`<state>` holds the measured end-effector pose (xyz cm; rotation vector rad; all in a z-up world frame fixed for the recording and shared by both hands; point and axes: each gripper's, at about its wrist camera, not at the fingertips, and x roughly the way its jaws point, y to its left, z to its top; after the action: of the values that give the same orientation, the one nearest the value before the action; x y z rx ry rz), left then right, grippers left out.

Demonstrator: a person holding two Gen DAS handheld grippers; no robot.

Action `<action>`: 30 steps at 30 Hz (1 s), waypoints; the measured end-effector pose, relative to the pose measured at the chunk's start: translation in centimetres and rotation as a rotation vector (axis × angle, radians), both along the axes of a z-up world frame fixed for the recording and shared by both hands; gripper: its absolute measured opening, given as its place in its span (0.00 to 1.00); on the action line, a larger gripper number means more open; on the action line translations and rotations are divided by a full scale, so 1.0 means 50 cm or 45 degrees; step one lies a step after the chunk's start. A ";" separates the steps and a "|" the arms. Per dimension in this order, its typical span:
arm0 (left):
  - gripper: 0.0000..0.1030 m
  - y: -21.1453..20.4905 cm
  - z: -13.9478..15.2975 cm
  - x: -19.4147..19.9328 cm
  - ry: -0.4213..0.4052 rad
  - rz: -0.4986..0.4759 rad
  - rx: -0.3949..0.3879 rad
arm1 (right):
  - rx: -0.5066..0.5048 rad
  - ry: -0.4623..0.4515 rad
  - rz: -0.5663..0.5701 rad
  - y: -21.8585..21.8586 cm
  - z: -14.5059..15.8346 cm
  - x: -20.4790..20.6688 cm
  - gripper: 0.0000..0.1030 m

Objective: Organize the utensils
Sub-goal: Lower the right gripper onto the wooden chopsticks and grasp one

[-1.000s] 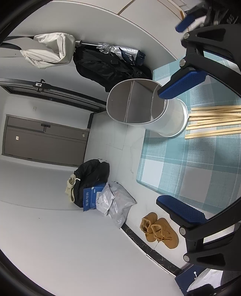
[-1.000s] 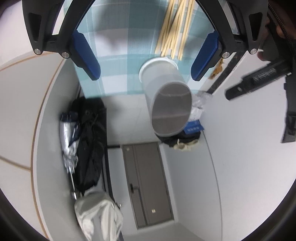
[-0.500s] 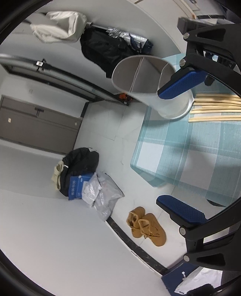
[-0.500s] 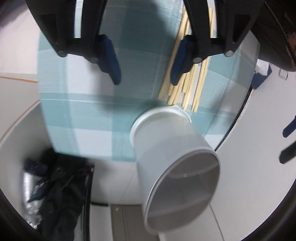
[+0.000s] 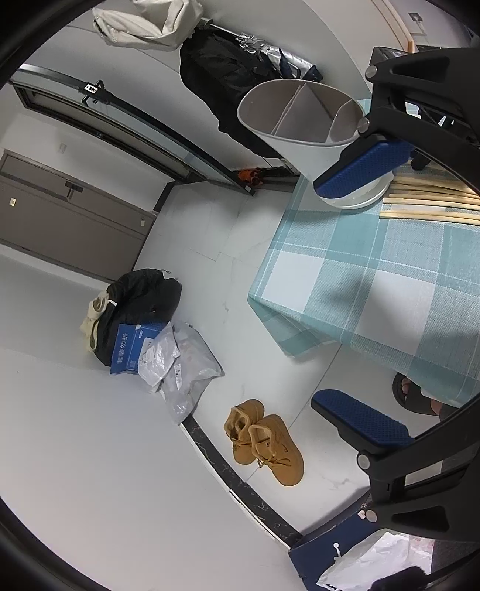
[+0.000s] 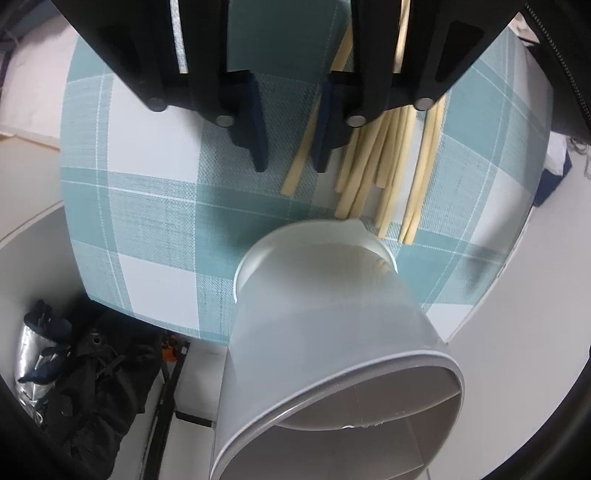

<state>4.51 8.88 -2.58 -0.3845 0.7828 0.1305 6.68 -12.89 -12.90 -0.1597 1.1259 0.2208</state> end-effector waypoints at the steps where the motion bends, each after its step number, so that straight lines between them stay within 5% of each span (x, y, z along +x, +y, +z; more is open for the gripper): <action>1: 0.99 0.002 -0.001 0.000 0.002 0.000 -0.002 | 0.001 0.008 0.007 -0.002 -0.001 -0.002 0.15; 12: 0.99 -0.003 -0.035 0.011 0.090 -0.077 0.034 | 0.012 -0.037 0.046 0.011 0.007 0.018 0.14; 16: 0.99 -0.046 -0.083 0.023 0.242 -0.256 0.022 | 0.146 -0.015 -0.022 -0.020 0.011 0.028 0.05; 21: 0.99 -0.109 -0.133 0.015 0.364 -0.365 0.138 | 0.357 -0.024 -0.149 -0.088 0.035 0.012 0.05; 30: 0.99 -0.168 -0.165 0.009 0.512 -0.451 0.220 | 0.722 -0.079 -0.304 -0.182 0.084 -0.036 0.05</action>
<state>4.98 0.45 -10.84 -0.0490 1.2146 -0.0599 4.90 -22.01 -8.69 0.4655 0.9719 0.3104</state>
